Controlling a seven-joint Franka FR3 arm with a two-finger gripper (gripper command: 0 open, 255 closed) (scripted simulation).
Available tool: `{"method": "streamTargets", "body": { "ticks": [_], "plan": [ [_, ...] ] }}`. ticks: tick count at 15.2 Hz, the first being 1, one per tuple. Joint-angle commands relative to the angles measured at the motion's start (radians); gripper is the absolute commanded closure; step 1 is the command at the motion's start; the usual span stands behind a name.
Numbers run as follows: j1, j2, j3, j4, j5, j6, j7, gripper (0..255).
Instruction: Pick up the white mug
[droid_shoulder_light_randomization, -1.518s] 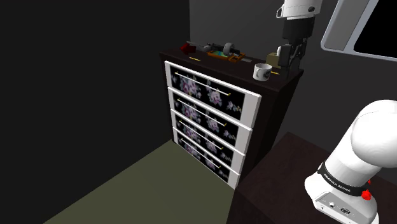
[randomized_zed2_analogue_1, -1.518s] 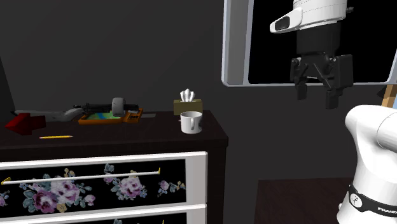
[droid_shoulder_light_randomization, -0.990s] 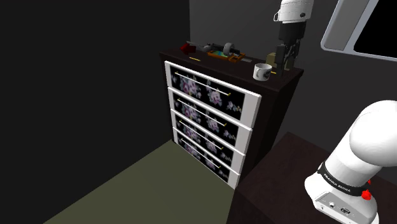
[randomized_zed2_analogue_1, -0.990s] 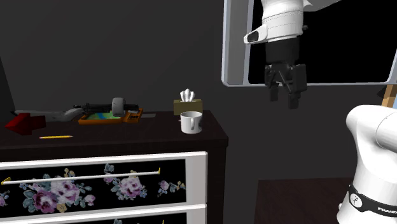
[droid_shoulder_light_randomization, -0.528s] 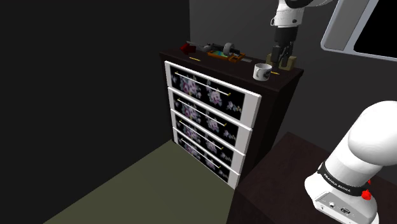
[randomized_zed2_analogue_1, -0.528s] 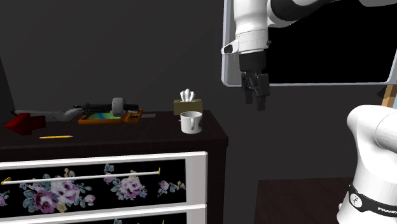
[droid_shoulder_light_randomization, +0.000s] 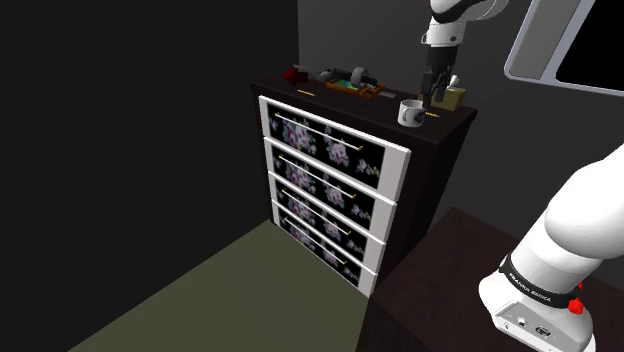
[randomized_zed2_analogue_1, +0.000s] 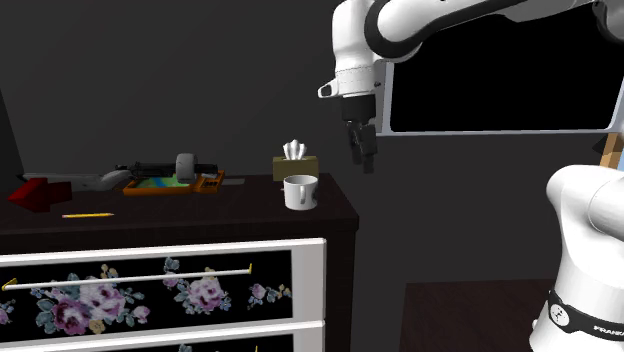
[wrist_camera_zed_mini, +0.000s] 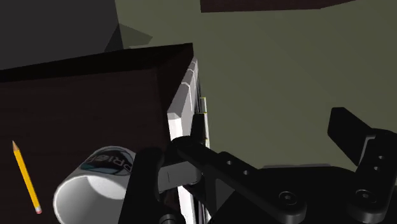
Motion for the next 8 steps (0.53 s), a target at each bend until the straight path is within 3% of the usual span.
{"method": "streamTargets", "body": {
  "ticks": [1,8],
  "plan": [
    [-0.009,0.064,-0.028,0.045,0.012,0.023,-0.043,0],
    [-0.056,0.323,-0.106,0.268,0.103,0.054,-0.201,0]
  ]
}}
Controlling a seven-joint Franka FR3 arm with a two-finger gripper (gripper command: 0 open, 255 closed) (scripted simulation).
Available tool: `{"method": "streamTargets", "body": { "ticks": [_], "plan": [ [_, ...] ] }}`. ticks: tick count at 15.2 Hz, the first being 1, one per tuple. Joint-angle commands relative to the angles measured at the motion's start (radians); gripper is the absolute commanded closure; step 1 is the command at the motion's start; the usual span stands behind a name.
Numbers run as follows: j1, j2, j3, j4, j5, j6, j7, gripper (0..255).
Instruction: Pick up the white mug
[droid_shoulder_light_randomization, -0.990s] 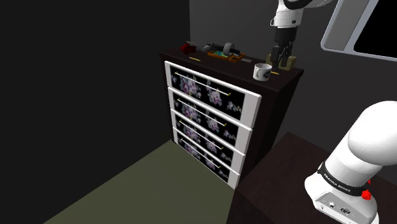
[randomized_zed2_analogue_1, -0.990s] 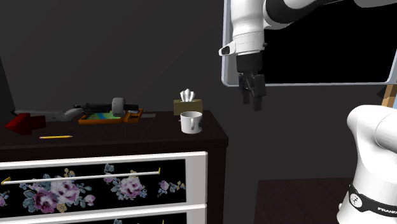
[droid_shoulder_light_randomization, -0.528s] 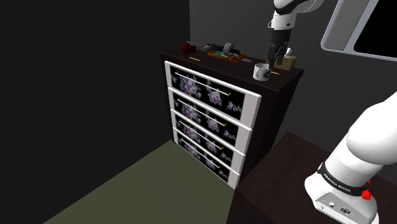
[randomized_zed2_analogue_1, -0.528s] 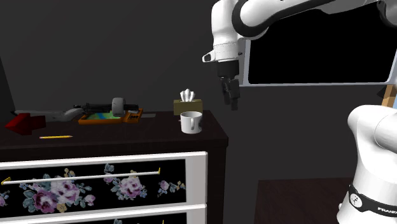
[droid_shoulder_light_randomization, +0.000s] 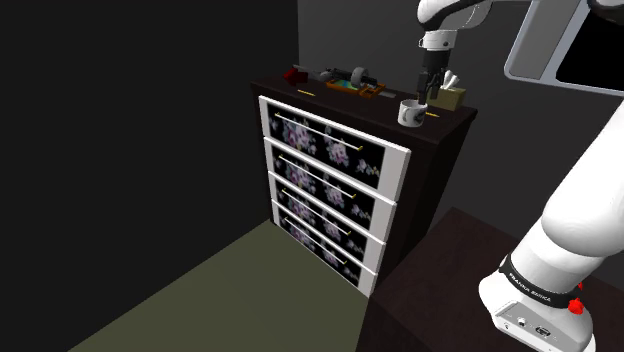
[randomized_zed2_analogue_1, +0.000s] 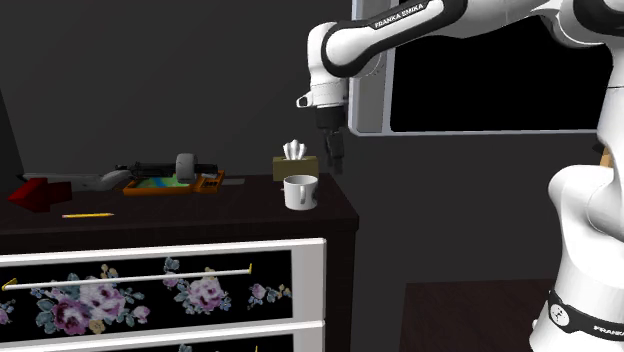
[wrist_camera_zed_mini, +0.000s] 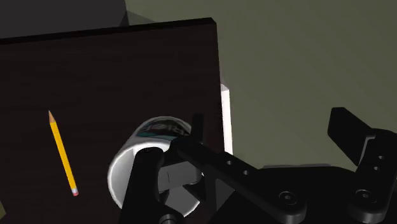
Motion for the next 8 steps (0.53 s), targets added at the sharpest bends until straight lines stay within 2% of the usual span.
{"method": "streamTargets", "body": {
  "ticks": [1,8],
  "plan": [
    [-0.019,0.08,-0.016,0.072,0.034,0.004,-0.046,0],
    [-0.13,0.376,-0.033,0.399,0.163,-0.047,-0.179,0]
  ]
}}
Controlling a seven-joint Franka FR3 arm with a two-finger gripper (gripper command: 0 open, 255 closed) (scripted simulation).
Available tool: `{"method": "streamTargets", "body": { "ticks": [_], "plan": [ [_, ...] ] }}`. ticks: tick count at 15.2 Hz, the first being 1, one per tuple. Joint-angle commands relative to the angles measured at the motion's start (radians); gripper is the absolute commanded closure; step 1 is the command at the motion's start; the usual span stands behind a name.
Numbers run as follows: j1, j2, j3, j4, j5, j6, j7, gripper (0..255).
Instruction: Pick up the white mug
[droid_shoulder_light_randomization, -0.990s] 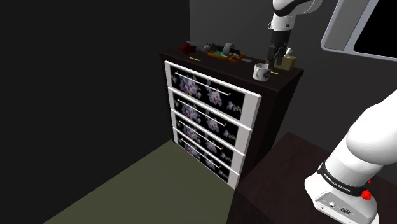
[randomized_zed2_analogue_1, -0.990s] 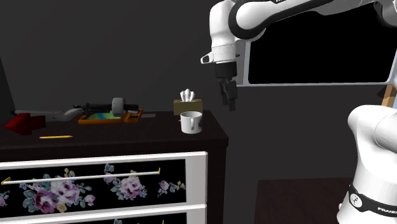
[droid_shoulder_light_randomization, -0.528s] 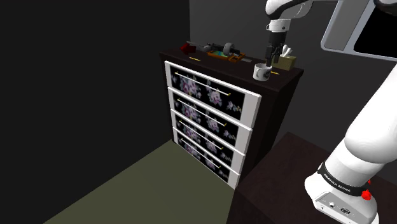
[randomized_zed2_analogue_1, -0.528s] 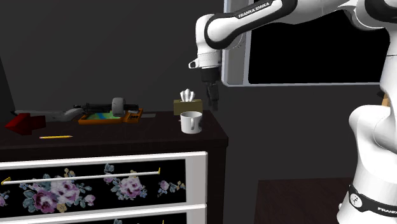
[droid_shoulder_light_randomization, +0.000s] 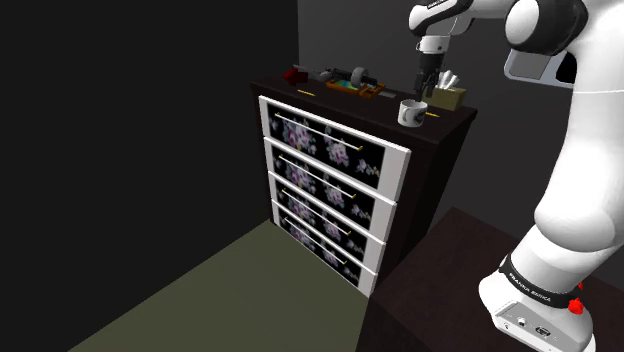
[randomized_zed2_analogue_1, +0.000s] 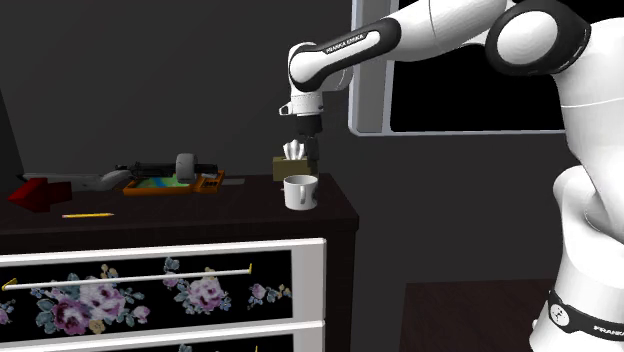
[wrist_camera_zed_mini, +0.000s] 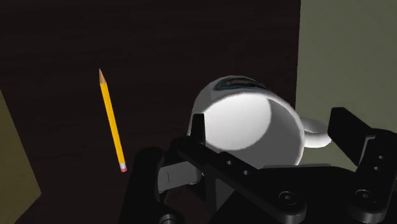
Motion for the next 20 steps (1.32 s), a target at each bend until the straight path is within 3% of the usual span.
{"method": "streamTargets", "body": {
  "ticks": [1,4,5,14,15,20],
  "plan": [
    [-0.039,0.09,0.003,0.109,0.037,-0.024,-0.03,0],
    [-0.11,0.238,0.015,0.312,0.088,-0.084,-0.062,0],
    [-0.115,0.246,0.017,0.324,0.09,-0.087,-0.063,0],
    [-0.105,0.254,0.021,0.233,0.095,0.01,-0.07,0],
    [-0.105,0.254,0.022,0.235,0.095,0.008,-0.069,255],
    [-0.105,0.255,0.022,0.236,0.095,0.008,-0.069,255]
  ]
}}
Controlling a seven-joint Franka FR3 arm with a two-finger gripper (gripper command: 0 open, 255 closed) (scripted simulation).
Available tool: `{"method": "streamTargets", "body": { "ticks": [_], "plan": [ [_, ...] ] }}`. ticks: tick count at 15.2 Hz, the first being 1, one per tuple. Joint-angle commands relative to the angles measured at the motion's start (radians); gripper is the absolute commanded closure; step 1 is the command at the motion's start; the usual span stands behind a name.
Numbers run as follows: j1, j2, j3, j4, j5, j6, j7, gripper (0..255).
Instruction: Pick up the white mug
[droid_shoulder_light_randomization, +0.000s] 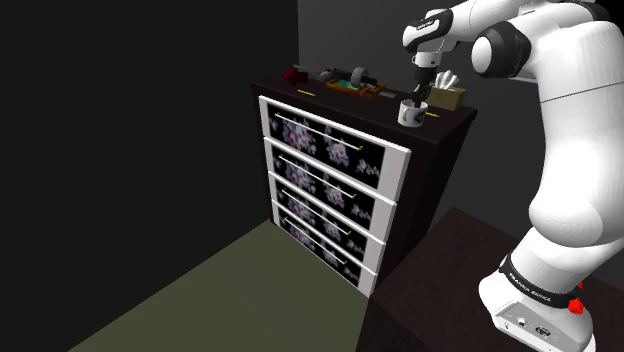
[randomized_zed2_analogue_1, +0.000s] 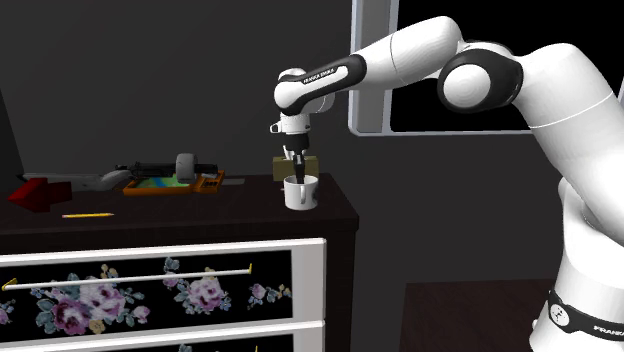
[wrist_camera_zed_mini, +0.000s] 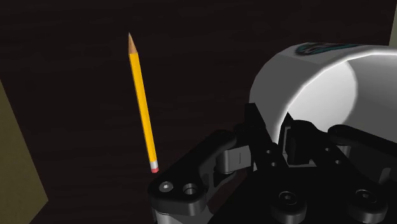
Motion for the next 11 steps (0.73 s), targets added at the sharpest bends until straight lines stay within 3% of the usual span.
{"method": "streamTargets", "body": {
  "ticks": [1,4,11],
  "plan": [
    [0.0,0.0,0.0,0.0,0.0,0.0,0.0,255],
    [0.0,-0.001,0.0,-0.003,0.0,0.001,-0.001,255],
    [-0.009,-0.009,-0.004,0.08,-0.005,-0.087,0.006,255]
  ]
}}
